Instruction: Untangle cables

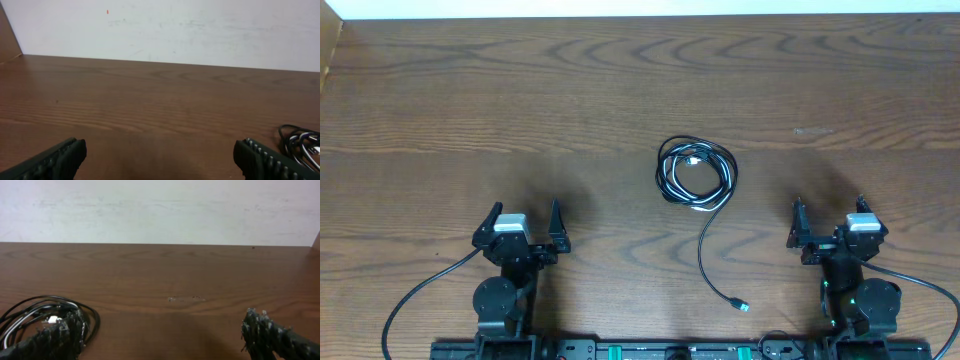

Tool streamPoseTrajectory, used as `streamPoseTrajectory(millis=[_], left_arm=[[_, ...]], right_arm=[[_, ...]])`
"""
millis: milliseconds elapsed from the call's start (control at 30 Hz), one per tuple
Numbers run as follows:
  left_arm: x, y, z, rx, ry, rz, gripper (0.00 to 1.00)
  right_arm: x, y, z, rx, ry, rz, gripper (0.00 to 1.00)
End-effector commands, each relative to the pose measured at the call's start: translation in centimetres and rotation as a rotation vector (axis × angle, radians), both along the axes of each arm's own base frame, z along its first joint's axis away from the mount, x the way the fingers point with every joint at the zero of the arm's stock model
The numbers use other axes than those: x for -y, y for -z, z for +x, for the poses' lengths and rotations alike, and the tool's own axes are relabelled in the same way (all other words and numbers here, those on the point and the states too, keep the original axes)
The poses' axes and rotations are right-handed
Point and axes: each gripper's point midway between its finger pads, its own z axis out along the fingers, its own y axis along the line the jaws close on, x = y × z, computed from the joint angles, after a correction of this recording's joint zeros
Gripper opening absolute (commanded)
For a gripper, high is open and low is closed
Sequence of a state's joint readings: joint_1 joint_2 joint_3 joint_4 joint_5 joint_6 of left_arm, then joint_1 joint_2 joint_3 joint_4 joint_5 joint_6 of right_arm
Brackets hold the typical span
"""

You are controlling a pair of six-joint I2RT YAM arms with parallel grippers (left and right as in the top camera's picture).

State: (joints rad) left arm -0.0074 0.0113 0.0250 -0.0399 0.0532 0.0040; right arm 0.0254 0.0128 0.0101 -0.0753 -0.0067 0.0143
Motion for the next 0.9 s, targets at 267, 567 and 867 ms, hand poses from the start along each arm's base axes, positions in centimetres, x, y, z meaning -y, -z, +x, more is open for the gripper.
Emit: streamPoseTrajectory(millis=[267, 567, 867], left_arm=[[-0.3, 2.0, 0.0, -0.060, -0.014, -0.001, 0.99], [-0.3, 2.0, 0.1, -0.105, -0.015, -0.003, 1.00], [0.6, 1.4, 0.6, -0.165, 0.034, -0.011, 0.99]], right_arm=[[0.2, 0.2, 0.0, -0.003, 0.011, -0.009, 0.99], [0.2, 0.2, 0.0, -0.003, 0.011, -0.009, 0.99], [0.2, 0.2, 0.0, -0.003, 0.012, -0.009, 0.99]])
